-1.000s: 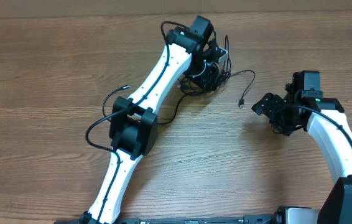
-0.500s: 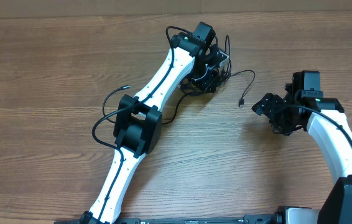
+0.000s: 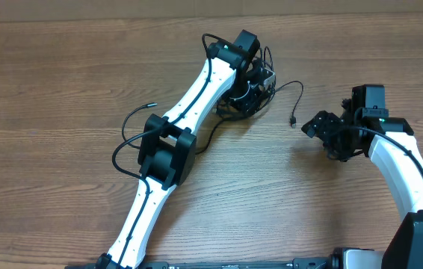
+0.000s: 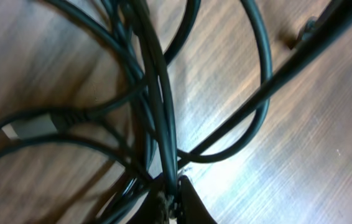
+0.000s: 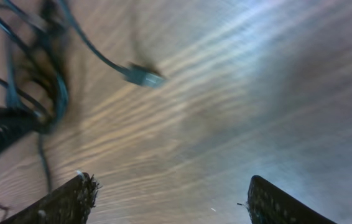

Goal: Untangle cables

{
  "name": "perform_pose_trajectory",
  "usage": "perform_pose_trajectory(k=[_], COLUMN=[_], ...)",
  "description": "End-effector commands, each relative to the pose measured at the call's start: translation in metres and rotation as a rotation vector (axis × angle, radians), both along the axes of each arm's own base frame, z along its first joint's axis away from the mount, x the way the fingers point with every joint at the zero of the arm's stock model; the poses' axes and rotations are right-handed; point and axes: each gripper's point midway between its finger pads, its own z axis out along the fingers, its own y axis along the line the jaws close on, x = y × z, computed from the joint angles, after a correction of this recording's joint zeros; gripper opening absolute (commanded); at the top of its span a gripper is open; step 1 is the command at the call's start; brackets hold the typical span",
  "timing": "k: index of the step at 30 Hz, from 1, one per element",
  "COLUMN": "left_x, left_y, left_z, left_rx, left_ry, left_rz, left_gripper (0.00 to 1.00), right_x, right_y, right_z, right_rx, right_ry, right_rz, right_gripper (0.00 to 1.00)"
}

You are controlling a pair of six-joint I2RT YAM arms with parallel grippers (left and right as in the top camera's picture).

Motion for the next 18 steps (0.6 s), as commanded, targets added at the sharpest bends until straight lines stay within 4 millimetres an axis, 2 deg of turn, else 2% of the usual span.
perform_pose_trajectory(k=[1,2,4,8,11,15,18], left_x=[0.005,0.003,-0.005,-0.013,-0.021,-0.037,-0.043], left_y=[0.007,0.01,0.021,0.037,0.043,0.052,0.05], left_z=[0.049,0.059,0.094,0.134,0.153,0.166,0.173], left_rx=[-0.03,-0.029,-0.041,-0.057,-0.063,-0.049,-0.073], left_ry=[-0.042,-0.042,-0.05,-0.08,-0.092,-0.067,-0.056], left_rz=[0.024,0.027,0.036,0.056,0.054,0.055,0.051], left_gripper=[0.04,0.04,0.04,0.04,0.04,0.04,0.04], right_x=[0.015,0.018,0.026,0.032,0.032,0.033,0.036], right_y=[0.023,0.031,0.049,0.07,0.087,0.119,0.132], right_z=[0.021,0.027,0.044,0.055,0.059,0.068,0.076], right_rx=[0.123,0.16,0.262,0.305,0.308,0.317,0.339], right_ry=[-0.116,-0.148,-0.225,-0.286,-0.309,-0.37,-0.395], right_rz=[0.11,0.142,0.204,0.276,0.327,0.417,0.423], right_gripper=[0.77,0.76,0.76,0.76,0.76,0.75,0.75])
